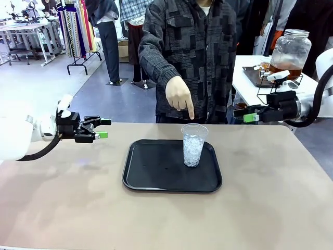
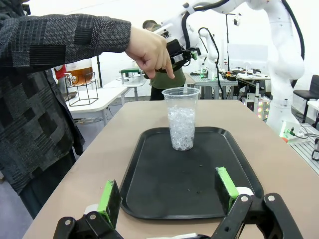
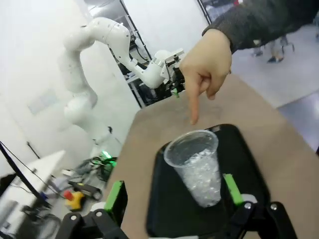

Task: Pour the drink into the iced cup.
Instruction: Pick up the iced cup indicated by the human and present it to them.

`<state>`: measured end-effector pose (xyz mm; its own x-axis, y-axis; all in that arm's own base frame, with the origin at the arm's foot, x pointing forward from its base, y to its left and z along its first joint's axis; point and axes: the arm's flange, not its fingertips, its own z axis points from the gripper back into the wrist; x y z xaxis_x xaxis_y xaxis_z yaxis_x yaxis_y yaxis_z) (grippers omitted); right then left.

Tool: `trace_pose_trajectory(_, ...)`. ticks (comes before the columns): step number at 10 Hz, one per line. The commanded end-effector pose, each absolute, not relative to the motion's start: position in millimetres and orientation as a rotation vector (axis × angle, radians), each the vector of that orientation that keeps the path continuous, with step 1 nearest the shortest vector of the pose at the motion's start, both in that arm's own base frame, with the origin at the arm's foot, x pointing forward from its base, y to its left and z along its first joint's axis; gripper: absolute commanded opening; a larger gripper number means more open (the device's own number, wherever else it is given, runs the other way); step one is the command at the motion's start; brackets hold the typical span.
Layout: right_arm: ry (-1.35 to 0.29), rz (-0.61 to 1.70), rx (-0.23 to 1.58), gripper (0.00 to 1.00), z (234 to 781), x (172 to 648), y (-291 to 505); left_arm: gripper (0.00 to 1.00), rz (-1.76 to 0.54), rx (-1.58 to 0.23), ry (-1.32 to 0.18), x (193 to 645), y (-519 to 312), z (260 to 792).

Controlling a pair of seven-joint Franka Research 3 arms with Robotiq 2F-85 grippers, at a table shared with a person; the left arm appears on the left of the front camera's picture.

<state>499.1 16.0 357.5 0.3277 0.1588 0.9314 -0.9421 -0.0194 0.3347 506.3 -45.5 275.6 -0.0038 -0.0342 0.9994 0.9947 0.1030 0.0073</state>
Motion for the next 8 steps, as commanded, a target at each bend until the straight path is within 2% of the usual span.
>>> trace_pose_trajectory(1, -1.002, 1.121, 1.202, 1.0, 340, 495, 29, 1.0, -1.15, -1.105, -1.241, 506, -46, 278)
trace_pose_trajectory(4, -1.172, 1.186, 1.116, 1.0, 326, 496, 29, 1.0, -1.15, -1.105, -1.241, 506, -46, 278)
trace_pose_trajectory(8, -1.131, 1.181, 1.145, 1.0, 325, 498, 23, 1.0, -1.15, -1.105, -1.241, 506, -46, 278)
